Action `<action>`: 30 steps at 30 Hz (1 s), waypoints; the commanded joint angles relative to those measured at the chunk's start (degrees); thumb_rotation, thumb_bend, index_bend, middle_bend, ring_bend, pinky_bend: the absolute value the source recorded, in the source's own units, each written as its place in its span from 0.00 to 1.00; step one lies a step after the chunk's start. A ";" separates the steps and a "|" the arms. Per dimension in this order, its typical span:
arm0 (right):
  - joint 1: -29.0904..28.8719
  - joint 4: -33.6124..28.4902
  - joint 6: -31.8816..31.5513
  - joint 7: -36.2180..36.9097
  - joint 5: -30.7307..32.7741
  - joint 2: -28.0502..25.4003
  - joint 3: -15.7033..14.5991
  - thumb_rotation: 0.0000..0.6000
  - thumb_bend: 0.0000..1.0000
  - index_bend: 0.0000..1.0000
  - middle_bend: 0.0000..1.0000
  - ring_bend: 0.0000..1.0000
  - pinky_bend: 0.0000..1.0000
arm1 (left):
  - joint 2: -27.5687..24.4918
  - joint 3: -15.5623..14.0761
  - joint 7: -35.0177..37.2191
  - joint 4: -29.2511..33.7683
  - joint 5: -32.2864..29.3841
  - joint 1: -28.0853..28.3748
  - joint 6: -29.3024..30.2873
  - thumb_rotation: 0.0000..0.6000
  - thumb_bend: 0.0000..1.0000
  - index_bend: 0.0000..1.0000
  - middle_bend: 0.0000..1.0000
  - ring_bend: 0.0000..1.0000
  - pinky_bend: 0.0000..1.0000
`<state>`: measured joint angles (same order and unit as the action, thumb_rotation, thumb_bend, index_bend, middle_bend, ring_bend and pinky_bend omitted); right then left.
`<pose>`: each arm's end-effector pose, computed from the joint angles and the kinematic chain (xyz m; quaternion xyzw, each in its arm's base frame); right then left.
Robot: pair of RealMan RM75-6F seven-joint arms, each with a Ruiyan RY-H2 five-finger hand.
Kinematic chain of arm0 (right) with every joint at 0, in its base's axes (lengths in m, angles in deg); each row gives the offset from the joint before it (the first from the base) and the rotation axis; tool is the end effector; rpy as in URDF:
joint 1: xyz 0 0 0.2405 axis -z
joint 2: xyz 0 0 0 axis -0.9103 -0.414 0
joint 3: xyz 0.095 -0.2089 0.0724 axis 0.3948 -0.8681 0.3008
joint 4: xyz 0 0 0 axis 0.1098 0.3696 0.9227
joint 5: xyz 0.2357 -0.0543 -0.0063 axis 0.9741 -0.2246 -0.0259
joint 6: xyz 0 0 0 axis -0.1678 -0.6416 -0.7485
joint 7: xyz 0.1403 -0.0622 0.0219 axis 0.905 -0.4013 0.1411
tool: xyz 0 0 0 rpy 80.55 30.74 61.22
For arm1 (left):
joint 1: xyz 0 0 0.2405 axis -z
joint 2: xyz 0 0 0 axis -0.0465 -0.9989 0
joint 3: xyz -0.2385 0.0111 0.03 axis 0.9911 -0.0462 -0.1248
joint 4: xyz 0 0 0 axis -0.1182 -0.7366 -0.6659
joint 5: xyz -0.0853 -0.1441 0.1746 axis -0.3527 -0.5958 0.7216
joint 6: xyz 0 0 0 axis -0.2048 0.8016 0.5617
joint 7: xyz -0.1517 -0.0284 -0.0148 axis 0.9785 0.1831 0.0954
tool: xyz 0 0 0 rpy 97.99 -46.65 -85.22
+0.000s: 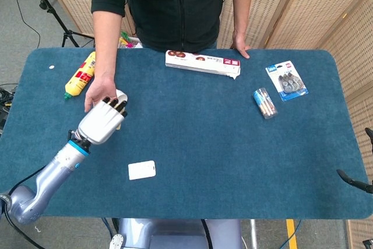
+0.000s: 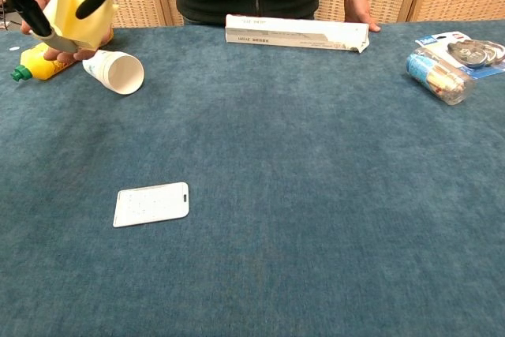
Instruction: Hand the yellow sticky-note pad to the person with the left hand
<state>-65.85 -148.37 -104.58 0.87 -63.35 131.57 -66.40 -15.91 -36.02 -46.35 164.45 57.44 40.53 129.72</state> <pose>-0.3226 -0.1912 0.1828 0.5002 -0.3897 0.4534 0.6264 -0.1203 0.3419 0.0530 -0.8060 -0.0847 -0.3188 0.4915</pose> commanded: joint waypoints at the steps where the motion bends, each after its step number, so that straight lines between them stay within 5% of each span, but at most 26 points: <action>1: -0.03 -0.09 0.04 -0.10 -0.10 0.01 -0.10 1.00 0.00 0.00 0.00 0.00 0.00 | 2.13 1.72 -0.60 -1.20 -5.02 -0.65 -0.04 1.00 0.00 0.70 0.63 0.43 0.53; 7: 0.03 -0.05 0.13 -0.03 0.41 -0.07 -0.03 1.00 0.00 0.00 0.00 0.00 0.00 | 5.60 3.14 -6.55 -3.91 -11.15 -0.18 1.15 1.00 0.00 0.69 0.60 0.43 0.53; 11: -0.01 0.05 0.42 0.37 0.91 -0.18 0.10 1.00 0.00 0.00 0.00 0.00 0.00 | 4.08 3.82 -9.28 -0.39 -18.38 0.54 -1.33 1.00 0.00 0.24 0.07 0.05 0.23; 12: -0.01 0.07 0.45 0.40 0.91 -0.20 0.09 1.00 0.00 0.00 0.00 0.00 0.00 | 3.64 4.12 -8.48 0.34 -18.79 0.63 -1.63 1.00 0.00 0.14 0.01 0.00 0.17; 17: -0.05 -0.04 0.49 0.33 0.77 -0.21 0.00 1.00 0.00 0.00 0.00 0.00 0.00 | 1.36 4.95 -3.33 2.64 -17.20 0.36 -2.17 1.00 0.00 0.00 0.00 0.00 0.09; 26: 0.09 -0.55 0.18 0.40 0.05 -0.43 -0.36 1.00 0.00 0.00 0.00 0.00 0.00 | -6.26 4.56 8.70 9.15 -9.16 -3.99 1.09 1.00 0.00 0.00 0.00 0.00 0.08; 30: 0.13 -0.63 -0.07 0.39 -0.19 -0.46 -0.41 1.00 0.00 0.00 0.00 0.00 0.00 | -8.11 2.15 19.85 8.64 -0.42 -10.55 8.85 1.00 0.00 0.00 0.00 0.00 0.07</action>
<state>-65.72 -149.00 -104.66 1.26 -63.53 131.11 -66.81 -21.98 -32.02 -34.03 172.71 50.64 35.07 132.69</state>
